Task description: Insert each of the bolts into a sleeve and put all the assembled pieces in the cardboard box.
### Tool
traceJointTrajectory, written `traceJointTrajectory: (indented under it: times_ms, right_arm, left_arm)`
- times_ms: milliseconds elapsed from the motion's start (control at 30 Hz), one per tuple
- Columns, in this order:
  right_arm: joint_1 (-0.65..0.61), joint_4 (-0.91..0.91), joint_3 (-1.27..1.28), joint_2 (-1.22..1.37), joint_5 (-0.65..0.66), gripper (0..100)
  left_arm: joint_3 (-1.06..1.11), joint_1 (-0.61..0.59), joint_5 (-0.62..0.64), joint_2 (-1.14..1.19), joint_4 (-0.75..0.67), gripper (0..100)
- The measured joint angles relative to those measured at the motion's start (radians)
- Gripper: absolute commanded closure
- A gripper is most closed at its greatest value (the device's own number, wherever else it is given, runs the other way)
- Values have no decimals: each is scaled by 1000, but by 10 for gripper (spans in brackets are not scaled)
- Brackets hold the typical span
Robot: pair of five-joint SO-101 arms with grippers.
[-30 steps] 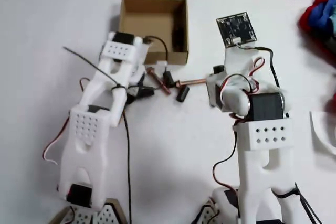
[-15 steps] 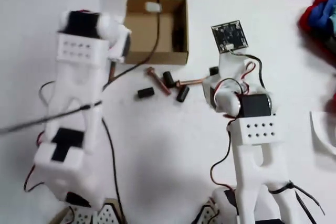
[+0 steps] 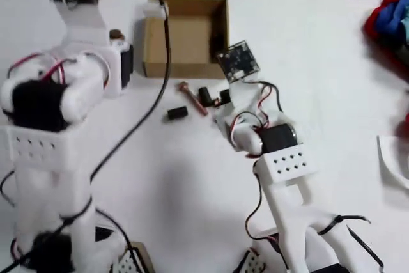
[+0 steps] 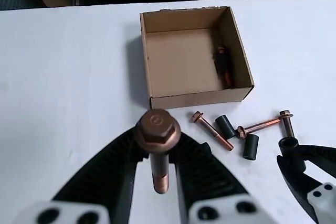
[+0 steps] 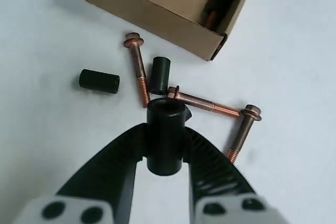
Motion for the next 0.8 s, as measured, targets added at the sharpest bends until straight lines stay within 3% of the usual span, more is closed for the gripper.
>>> traceJointTrajectory:
  times_ms: [167,267,433,567,800]
  right_arm:
    - [2,-5,0,-31,0,978]
    - [0,-20,0,-115,-8,978]
    - [2,-210,91,-313,-140,978]
    - [0,-385,164,-425,-167,978]
    - [0,-603,272,-416,-172,978]
  left_arm:
    - [370,-2,0,-245,-216,975]
    - [465,-3,0,-353,-275,975]
    - [470,-6,0,-408,-292,975]
    - [430,-6,3,-408,-290,975]
    - [160,83,178,-319,-198,975]
